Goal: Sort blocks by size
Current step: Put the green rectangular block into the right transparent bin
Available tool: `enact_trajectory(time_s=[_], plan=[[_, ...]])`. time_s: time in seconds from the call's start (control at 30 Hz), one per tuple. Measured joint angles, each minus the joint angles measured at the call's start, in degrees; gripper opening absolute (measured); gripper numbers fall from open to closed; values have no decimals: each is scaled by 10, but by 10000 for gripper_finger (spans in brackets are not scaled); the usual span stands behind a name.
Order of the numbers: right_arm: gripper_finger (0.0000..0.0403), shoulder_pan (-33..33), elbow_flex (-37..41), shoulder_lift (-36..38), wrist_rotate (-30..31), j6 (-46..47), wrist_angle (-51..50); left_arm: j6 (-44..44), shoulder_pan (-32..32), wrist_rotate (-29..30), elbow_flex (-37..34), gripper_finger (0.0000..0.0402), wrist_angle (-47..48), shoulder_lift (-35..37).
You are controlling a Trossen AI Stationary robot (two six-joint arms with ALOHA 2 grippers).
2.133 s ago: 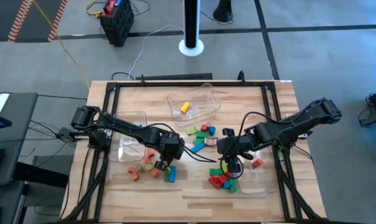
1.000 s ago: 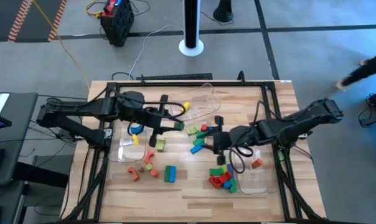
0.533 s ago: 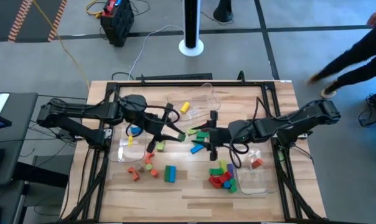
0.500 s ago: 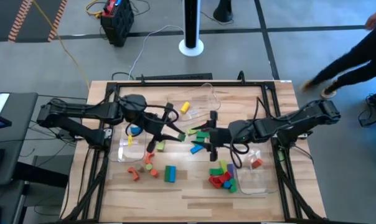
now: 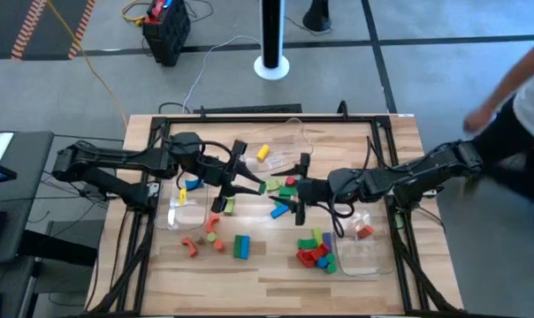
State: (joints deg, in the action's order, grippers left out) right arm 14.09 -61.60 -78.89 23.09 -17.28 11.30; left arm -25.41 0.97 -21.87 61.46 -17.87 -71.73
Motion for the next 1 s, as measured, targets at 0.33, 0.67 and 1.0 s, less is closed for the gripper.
enact_trajectory(time_s=[0.33,0.67,1.0], plan=[[302,-5,0,-35,4,-41,76,7,0,0,-19,86,-42,-6],[301,-17,0,-59,5,-47,146,12,0,2,-18,86,-54,-5],[265,-19,0,-59,8,-46,151,12,0,12,-17,86,-76,-35]])
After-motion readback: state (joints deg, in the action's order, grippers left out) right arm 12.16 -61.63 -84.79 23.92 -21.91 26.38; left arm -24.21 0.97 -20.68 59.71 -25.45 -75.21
